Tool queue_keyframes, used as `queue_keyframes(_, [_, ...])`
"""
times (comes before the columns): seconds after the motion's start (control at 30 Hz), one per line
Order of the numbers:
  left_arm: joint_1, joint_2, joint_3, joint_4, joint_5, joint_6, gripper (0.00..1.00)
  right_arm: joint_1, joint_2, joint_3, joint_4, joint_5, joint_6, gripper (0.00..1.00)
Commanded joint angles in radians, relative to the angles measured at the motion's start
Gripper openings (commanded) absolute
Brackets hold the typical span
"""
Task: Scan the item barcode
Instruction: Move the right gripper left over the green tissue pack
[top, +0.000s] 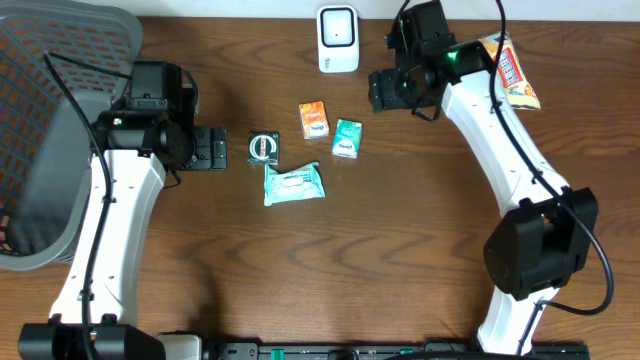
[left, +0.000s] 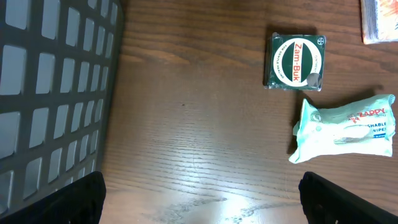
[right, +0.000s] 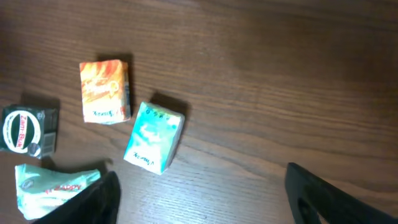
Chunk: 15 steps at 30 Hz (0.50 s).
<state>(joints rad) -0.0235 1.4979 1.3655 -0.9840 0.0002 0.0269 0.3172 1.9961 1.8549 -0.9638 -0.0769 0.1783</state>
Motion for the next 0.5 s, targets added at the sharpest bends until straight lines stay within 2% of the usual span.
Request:
queue_keyframes(0.0, [0.0,0.006,-0.007,-0.001,-0.009,0.006,0.98,0.016,-0.014,-0.002,-0.002,-0.013,0.009,0.71])
queue_keyframes(0.07, [0.0,0.006,-0.007,-0.001,-0.009,0.006,0.98,0.016,-0.014,-0.002,-0.01,-0.012,0.032,0.58])
queue_keyframes(0.13, [0.0,0.006,-0.007,-0.001,-0.009,0.006,0.98,0.018,-0.014,-0.004,-0.017,-0.012,0.075,0.5])
queue_keyframes(0.3, [0.0,0.006,-0.007,-0.001,-0.009,0.006,0.98,0.022,-0.014,-0.021,-0.017,-0.014,0.18,0.49])
queue_keyframes(0.47, [0.0,0.006,-0.007,-0.001,-0.009,0.006,0.98,0.044,-0.014,-0.087,0.019,-0.02,0.192,0.48])
